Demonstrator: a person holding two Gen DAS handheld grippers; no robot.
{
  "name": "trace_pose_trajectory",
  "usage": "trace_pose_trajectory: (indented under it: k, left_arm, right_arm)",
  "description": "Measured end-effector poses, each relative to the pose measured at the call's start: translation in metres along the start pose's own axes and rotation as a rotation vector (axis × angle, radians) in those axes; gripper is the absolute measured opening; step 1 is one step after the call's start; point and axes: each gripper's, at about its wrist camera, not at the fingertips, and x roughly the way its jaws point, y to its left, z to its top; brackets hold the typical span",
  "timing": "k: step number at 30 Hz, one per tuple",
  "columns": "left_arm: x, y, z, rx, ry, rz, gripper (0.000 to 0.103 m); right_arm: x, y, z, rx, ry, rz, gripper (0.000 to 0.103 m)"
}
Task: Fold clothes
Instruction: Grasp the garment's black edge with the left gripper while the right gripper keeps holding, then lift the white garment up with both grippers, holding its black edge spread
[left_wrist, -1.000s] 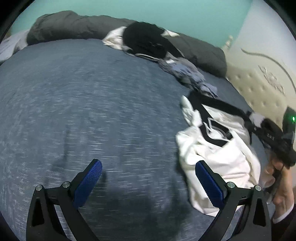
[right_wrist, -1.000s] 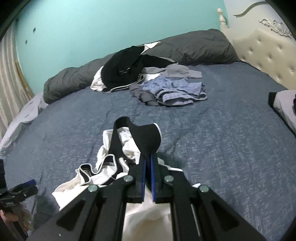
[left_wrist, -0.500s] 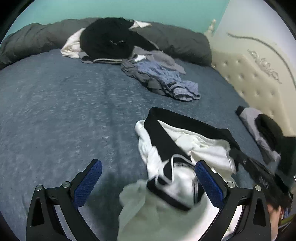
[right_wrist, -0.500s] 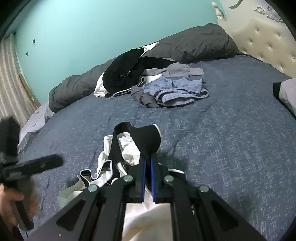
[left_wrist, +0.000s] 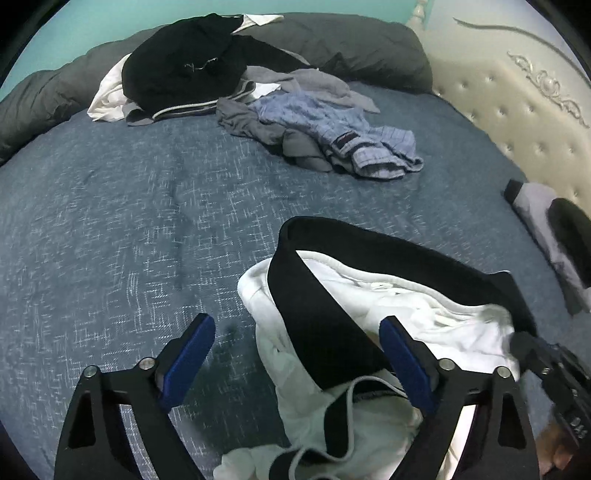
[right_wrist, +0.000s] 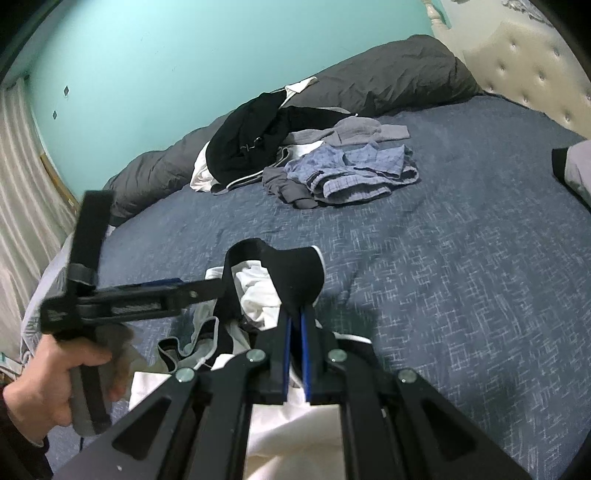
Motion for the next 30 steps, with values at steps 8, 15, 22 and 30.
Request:
trace_pose_trajectory:
  k: [8,15,22,30]
  left_arm:
    - [0.017,-0.007,0.003,0.022,0.039,-0.022,0.072]
    - [0.018,-0.008,0.008,0.019,0.043,-0.03,0.051]
    - [-0.002,-0.017,0.019,0.045,-0.031,0.012,0.051]
    - [0.018,-0.017,0.016,0.03,0.02,0.002,0.051]
  right_arm:
    - [0.001,0.001,0.001,0.002,-0.002,0.008,0.004]
    - [0.002,0.002,0.001,0.005,0.002,0.013,0.004]
    - [0.005,-0.001,0.001,0.015,0.005,0.014,0.004]
    - [0.005,-0.004,0.001,0.02,0.006,0.014,0.004]
